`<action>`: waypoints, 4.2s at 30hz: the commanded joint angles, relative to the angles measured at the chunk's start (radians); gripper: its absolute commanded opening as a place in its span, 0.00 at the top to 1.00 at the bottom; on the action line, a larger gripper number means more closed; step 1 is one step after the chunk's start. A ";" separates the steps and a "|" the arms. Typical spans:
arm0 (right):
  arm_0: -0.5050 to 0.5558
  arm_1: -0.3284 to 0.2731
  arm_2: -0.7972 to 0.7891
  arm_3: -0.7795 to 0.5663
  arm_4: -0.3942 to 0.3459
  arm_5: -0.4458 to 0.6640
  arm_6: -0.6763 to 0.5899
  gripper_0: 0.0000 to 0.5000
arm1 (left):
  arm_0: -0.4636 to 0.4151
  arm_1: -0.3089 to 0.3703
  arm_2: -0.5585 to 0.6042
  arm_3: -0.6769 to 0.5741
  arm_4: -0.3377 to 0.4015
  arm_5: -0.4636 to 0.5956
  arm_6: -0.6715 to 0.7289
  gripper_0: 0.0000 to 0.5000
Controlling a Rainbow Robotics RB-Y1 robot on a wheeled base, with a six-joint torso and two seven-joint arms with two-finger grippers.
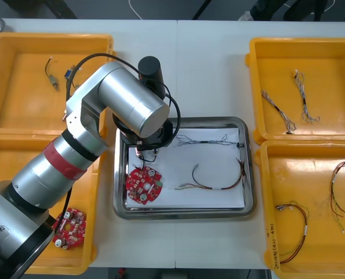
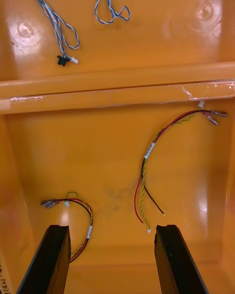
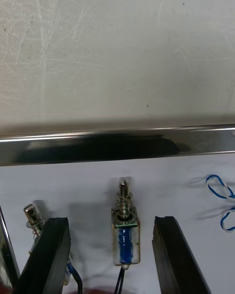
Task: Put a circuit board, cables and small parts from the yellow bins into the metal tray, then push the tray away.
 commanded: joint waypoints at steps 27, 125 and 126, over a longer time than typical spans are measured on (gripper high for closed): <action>0.009 -0.008 0.014 -0.063 -0.015 0.003 -0.010 0.00 | 0.011 0.170 0.276 -0.430 0.159 0.287 0.030 0.00; -0.761 0.308 1.545 0.259 0.243 -0.245 0.492 0.00 | 0.509 0.570 0.876 -0.576 0.508 0.287 -0.418 0.00; -0.761 0.312 1.548 0.262 0.246 -0.245 0.492 0.00 | 0.509 0.570 0.876 -0.576 0.508 0.287 -0.418 0.00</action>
